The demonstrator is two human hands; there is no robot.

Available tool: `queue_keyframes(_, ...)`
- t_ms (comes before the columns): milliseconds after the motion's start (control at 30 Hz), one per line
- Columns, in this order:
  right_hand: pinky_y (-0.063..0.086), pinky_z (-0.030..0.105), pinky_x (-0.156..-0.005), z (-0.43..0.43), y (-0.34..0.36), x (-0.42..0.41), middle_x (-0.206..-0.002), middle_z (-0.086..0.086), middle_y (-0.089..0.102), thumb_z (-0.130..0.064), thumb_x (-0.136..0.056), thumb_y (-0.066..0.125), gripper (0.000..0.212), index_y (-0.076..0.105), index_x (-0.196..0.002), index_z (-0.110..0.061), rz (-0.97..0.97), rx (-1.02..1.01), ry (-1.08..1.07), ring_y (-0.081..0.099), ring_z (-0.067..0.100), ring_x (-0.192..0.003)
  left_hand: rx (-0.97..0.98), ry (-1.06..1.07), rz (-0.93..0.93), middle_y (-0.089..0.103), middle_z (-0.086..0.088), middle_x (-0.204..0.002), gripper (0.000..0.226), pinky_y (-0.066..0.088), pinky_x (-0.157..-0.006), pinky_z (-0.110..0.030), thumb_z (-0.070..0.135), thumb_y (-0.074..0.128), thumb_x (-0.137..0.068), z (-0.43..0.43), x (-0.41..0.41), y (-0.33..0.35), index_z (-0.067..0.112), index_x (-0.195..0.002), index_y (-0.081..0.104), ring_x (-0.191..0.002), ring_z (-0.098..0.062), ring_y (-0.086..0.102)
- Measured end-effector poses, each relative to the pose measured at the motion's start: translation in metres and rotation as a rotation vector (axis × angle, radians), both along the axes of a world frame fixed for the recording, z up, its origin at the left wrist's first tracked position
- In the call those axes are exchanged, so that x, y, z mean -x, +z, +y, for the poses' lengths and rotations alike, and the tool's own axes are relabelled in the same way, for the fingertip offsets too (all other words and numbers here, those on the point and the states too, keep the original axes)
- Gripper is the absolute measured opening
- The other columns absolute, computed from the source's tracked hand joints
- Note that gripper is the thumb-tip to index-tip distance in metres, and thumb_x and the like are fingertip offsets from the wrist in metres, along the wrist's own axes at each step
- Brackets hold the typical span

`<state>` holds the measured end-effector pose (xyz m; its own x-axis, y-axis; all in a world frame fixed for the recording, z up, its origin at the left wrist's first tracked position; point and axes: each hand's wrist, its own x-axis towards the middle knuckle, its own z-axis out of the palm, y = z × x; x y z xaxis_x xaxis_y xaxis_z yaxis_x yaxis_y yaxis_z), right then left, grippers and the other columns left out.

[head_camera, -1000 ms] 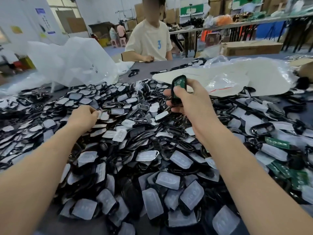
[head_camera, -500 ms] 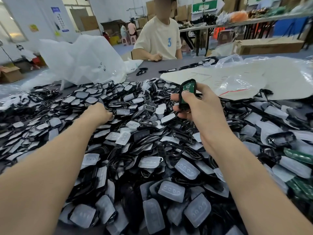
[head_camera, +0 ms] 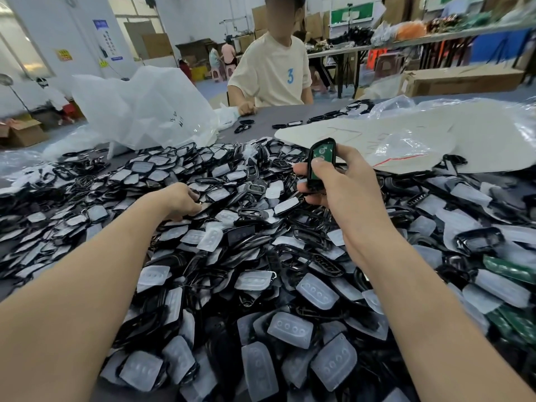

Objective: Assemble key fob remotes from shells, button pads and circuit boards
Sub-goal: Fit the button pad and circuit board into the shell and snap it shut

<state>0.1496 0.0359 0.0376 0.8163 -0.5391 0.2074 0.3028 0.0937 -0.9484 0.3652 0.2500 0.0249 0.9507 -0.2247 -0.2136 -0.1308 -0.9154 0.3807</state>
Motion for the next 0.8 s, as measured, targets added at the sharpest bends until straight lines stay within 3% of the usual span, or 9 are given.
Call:
queue_keyframes(167, 0.055, 0.02, -0.059, 0.001, 0.001, 0.001, -0.085, -0.011, 0.078, -0.015, -0.104, 0.051, 0.018, 0.051, -0.118, -0.026, -0.006, 0.006, -0.001, 0.068, 0.006, -0.065, 0.009, -0.021, -0.002, 0.055, -0.015, -0.091, 0.04, 0.046, -0.069, -0.034, 0.004, 0.06, -0.094, 0.0, 0.007, 0.003, 0.004, -0.134, 0.056, -0.074, -0.026, 0.048)
queue_keyframes(367, 0.055, 0.019, -0.058, -0.002, 0.002, 0.002, -0.087, -0.009, 0.078, -0.017, -0.104, 0.051, 0.017, 0.05, -0.118, -0.027, -0.003, 0.009, -0.022, 0.068, 0.008, -0.068, 0.079, -0.045, -0.042, 0.058, -0.009, -0.092, 0.037, 0.046, -0.061, -0.026, 0.004, 0.063, -0.093, -0.003, 0.015, 0.004, -0.002, -0.13, 0.058, -0.069, -0.019, 0.053)
queue_keyframes(500, 0.054, 0.019, -0.056, -0.002, 0.005, 0.004, -0.089, -0.006, 0.078, -0.016, -0.104, 0.052, 0.017, 0.053, -0.116, -0.028, 0.013, -0.003, -0.035, 0.068, 0.008, -0.066, 0.037, -0.06, -0.085, 0.062, -0.01, -0.079, 0.018, 0.045, -0.05, -0.019, 0.005, 0.06, -0.094, 0.001, 0.024, 0.006, 0.005, -0.111, 0.067, -0.062, -0.02, 0.056)
queue_keyframes(600, 0.045, 0.016, -0.049, -0.002, 0.009, 0.009, -0.091, -0.006, 0.075, -0.017, -0.102, 0.052, 0.021, 0.058, -0.117, -0.03, 0.035, 0.067, -0.066, 0.063, 0.005, -0.06, 0.006, -0.037, -0.18, 0.066, -0.008, -0.082, 0.01, 0.047, -0.061, -0.025, 0.009, 0.052, -0.095, 0.005, 0.029, 0.006, 0.016, -0.1, 0.057, -0.073, -0.029, 0.07)
queue_keyframes(667, 0.043, 0.018, -0.049, -0.005, 0.01, 0.016, -0.086, -0.009, 0.07, -0.019, -0.1, 0.052, 0.025, 0.06, -0.119, -0.033, 0.054, 0.135, -0.079, 0.056, 0.003, -0.056, 0.119, 0.015, -0.231, 0.065, -0.007, -0.091, 0.009, 0.05, -0.062, -0.029, 0.014, 0.047, -0.099, 0.006, 0.035, 0.004, 0.015, -0.108, 0.046, -0.066, -0.021, 0.072)
queue_keyframes(733, 0.044, 0.019, -0.051, -0.01, 0.01, 0.028, -0.079, -0.009, 0.066, -0.02, -0.099, 0.053, 0.027, 0.061, -0.117, -0.039, 0.072, 0.15, -0.086, 0.054, 0.001, -0.053, 0.368, 0.046, -0.224, 0.069, -0.013, -0.089, 0.017, 0.059, -0.071, -0.041, 0.015, 0.046, -0.101, -0.001, 0.044, 0.003, 0.007, -0.116, 0.043, -0.066, -0.025, 0.073)
queue_keyframes(800, 0.044, 0.017, -0.049, -0.02, 0.009, 0.045, -0.07, -0.009, 0.065, -0.019, -0.098, 0.057, 0.028, 0.063, -0.117, -0.038, 0.097, 0.106, -0.079, 0.053, 0.0, -0.049, 0.631, 0.021, -0.181, 0.07, -0.021, -0.081, 0.019, 0.06, -0.06, -0.041, 0.013, 0.045, -0.103, -0.017, 0.065, 0.006, 0.005, -0.12, 0.042, -0.062, -0.026, 0.072)
